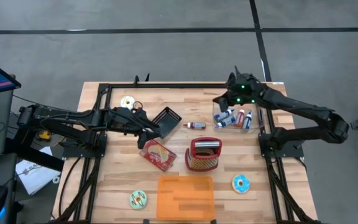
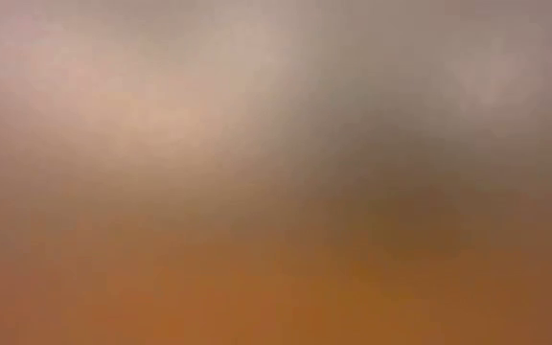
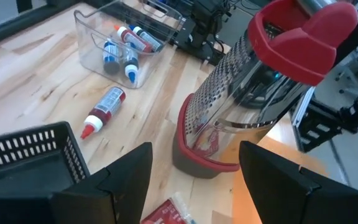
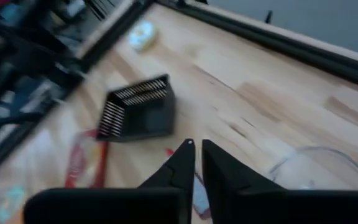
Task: Pick & Place Food Item
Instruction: Put the red food coloring bottle into the transparent bin
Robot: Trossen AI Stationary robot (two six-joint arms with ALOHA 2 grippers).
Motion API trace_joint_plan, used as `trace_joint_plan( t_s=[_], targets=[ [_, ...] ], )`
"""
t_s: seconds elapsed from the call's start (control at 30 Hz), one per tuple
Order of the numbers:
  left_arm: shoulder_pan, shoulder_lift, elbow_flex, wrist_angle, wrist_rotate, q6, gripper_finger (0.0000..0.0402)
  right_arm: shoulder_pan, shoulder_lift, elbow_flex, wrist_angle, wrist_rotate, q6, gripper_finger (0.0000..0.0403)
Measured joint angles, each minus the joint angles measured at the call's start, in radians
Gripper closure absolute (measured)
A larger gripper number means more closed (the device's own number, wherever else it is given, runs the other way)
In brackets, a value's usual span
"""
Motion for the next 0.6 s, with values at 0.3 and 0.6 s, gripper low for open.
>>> trace_joint_plan(
  t_s=[0.3, 0.6],
  targets=[
    [0.000, 0.000, 0.000, -0.003, 0.000, 0.191, 0.0164, 0.084, -0.002, 0.076, -0.110, -0.068, -0.078, 0.0279],
    [-0.013, 0.000, 0.000, 0.000, 0.006, 0.235, 0.0164, 0.140, 0.240, 0.353, -0.409, 0.088, -0.342, 0.0228]
  ],
)
